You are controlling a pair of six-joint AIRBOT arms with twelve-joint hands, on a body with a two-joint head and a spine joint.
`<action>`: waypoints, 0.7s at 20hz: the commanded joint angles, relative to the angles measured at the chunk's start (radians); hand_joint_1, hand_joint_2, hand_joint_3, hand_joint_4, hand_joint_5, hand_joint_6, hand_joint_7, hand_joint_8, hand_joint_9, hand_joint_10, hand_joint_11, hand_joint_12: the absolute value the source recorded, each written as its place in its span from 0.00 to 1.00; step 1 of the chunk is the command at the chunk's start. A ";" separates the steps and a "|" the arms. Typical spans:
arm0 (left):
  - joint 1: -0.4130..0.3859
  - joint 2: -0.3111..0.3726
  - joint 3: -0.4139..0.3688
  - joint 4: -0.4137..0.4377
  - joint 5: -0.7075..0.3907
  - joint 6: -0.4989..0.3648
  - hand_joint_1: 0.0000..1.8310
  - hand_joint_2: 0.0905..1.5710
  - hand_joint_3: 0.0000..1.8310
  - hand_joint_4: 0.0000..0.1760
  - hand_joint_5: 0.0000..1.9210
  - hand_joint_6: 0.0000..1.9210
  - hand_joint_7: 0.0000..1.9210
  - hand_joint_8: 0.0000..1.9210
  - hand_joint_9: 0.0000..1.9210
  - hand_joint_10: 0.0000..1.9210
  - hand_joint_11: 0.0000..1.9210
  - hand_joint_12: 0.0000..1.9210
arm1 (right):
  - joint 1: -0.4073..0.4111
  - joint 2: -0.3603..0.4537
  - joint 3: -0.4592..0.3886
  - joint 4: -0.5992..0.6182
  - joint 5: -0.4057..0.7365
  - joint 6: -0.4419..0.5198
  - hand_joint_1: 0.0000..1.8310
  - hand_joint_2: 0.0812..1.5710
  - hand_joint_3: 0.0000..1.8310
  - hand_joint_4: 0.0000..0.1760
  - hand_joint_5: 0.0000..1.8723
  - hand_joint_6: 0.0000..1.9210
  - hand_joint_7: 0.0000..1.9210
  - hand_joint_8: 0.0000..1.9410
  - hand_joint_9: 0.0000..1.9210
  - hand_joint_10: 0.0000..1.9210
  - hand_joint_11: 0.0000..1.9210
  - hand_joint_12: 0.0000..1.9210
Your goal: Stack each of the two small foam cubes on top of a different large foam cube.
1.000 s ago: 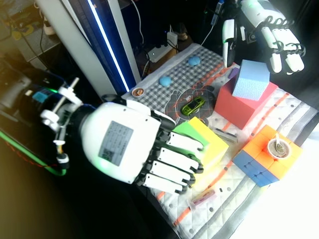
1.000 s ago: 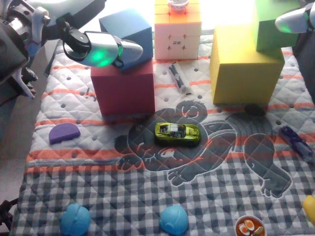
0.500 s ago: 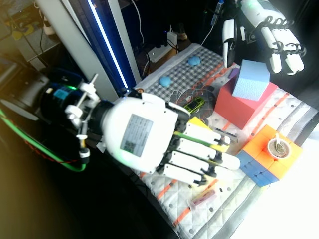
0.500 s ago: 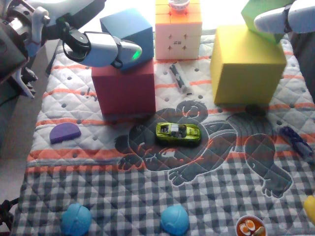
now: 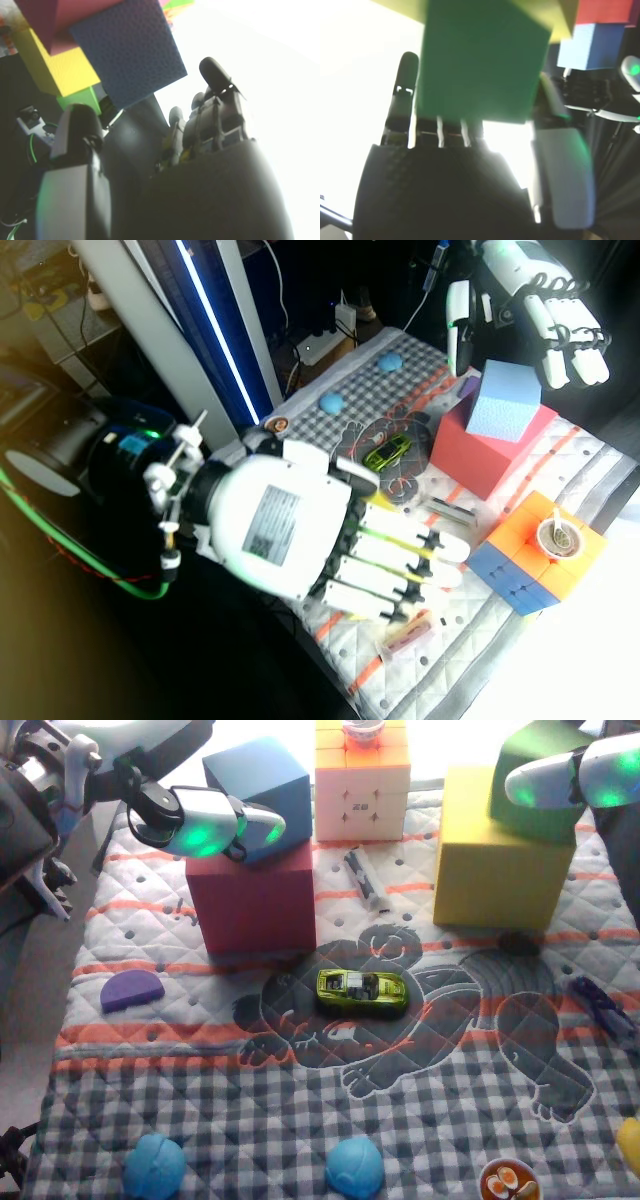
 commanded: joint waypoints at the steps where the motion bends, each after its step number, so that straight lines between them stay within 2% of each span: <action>1: -0.006 0.002 -0.002 0.027 -0.104 -0.003 0.46 0.70 0.00 0.82 0.00 0.11 0.00 0.00 0.00 0.00 0.00 0.72 | 0.015 0.006 0.002 0.006 0.116 0.001 0.35 0.69 0.00 0.00 0.09 0.19 0.05 0.01 0.00 0.10 0.00 0.65; 2: -0.006 0.002 -0.002 0.027 -0.104 -0.003 0.45 0.70 0.00 0.80 0.00 0.11 0.00 0.00 0.00 0.00 0.00 0.71 | 0.019 0.006 0.000 0.001 0.116 0.001 0.33 0.67 0.00 0.00 0.02 0.11 0.01 0.00 0.00 0.05 0.00 0.64; 3: -0.006 0.002 -0.002 0.027 -0.104 -0.003 0.44 0.70 0.00 0.82 0.00 0.11 0.00 0.00 0.00 0.00 0.00 0.72 | 0.023 0.008 -0.003 -0.005 0.116 0.001 0.34 0.63 0.00 0.00 0.00 0.02 0.00 0.00 0.00 0.01 0.00 0.62; 4: -0.006 0.002 -0.002 0.027 -0.105 -0.003 0.45 0.70 0.00 0.73 0.00 0.11 0.00 0.00 0.00 0.00 0.00 0.77 | 0.028 0.013 -0.008 -0.009 0.119 0.001 0.35 0.60 0.00 0.00 0.00 0.00 0.00 0.00 0.00 0.00 0.00 0.40; 5: -0.005 0.002 -0.002 0.027 -0.105 -0.003 0.44 0.70 0.00 0.72 0.00 0.11 0.00 0.00 0.00 0.00 0.00 0.77 | 0.030 0.015 -0.010 -0.013 0.120 0.001 0.33 0.66 0.01 0.00 0.00 0.00 0.00 0.00 0.00 0.00 0.00 0.22; 6: -0.003 0.002 -0.002 0.027 -0.106 -0.003 0.44 0.70 0.00 0.72 0.00 0.11 0.00 0.00 0.00 0.00 0.00 0.77 | 0.037 0.021 -0.016 -0.023 0.123 0.001 0.33 0.66 0.01 0.00 0.00 0.00 0.00 0.00 0.00 0.00 0.00 0.22; 7: -0.001 0.002 -0.002 0.027 -0.107 -0.003 0.45 0.71 0.00 0.67 0.00 0.09 0.00 0.00 0.00 0.00 0.00 0.70 | 0.047 0.033 -0.027 -0.039 0.123 0.001 0.33 0.66 0.00 0.18 0.00 0.00 0.00 0.00 0.00 0.00 0.00 0.01; 8: -0.001 0.002 -0.002 0.027 -0.108 -0.003 0.45 0.71 0.00 0.67 0.00 0.09 0.00 0.00 0.00 0.00 0.00 0.70 | 0.054 0.045 -0.036 -0.047 0.123 0.001 0.33 0.66 0.00 0.18 0.00 0.00 0.00 0.00 0.00 0.00 0.00 0.01; 9: 0.000 0.002 -0.002 0.026 -0.110 -0.004 0.45 0.71 0.00 0.70 0.00 0.09 0.00 0.00 0.00 0.00 0.00 0.69 | 0.061 0.058 -0.046 -0.055 0.123 0.001 0.33 0.67 0.01 0.30 0.00 0.00 0.00 0.00 0.00 0.00 0.00 0.00; 10: 0.002 0.003 -0.002 0.026 -0.111 -0.004 0.44 0.71 0.00 0.78 0.01 0.07 0.00 0.00 0.00 0.00 0.00 0.64 | 0.070 0.072 -0.055 -0.062 0.123 0.001 0.33 0.67 0.00 0.26 0.00 0.00 0.00 0.00 0.00 0.00 0.03 0.02; 11: 0.006 0.004 -0.002 0.026 -0.113 -0.005 0.44 0.71 0.00 0.78 0.01 0.07 0.00 0.00 0.00 0.00 0.00 0.64 | 0.073 0.084 -0.061 -0.066 0.122 0.001 0.33 0.67 0.00 0.26 0.00 0.00 0.00 0.00 0.00 0.00 0.03 0.02; 12: 0.010 0.006 -0.004 0.026 -0.118 -0.007 0.43 0.71 0.00 0.82 0.00 0.07 0.00 0.00 0.00 0.00 0.00 0.65 | 0.076 0.098 -0.067 -0.066 0.122 0.001 0.33 0.66 0.00 0.24 0.00 0.00 0.00 0.00 0.00 0.00 0.01 0.16; 13: 0.012 0.007 -0.006 0.026 -0.122 -0.010 0.45 0.70 0.00 0.74 0.01 0.07 0.00 0.00 0.00 0.00 0.00 0.71 | 0.079 0.111 -0.074 -0.068 0.122 0.001 0.34 0.73 0.02 0.19 0.00 0.00 0.00 0.00 0.00 0.00 0.00 0.01; 14: 0.013 0.009 -0.008 0.032 -0.124 -0.018 0.45 0.70 0.00 0.74 0.01 0.07 0.00 0.00 0.00 0.00 0.00 0.71 | 0.080 0.130 -0.087 -0.074 0.122 0.001 0.34 0.73 0.02 0.19 0.00 0.00 0.00 0.00 0.00 0.00 0.00 0.01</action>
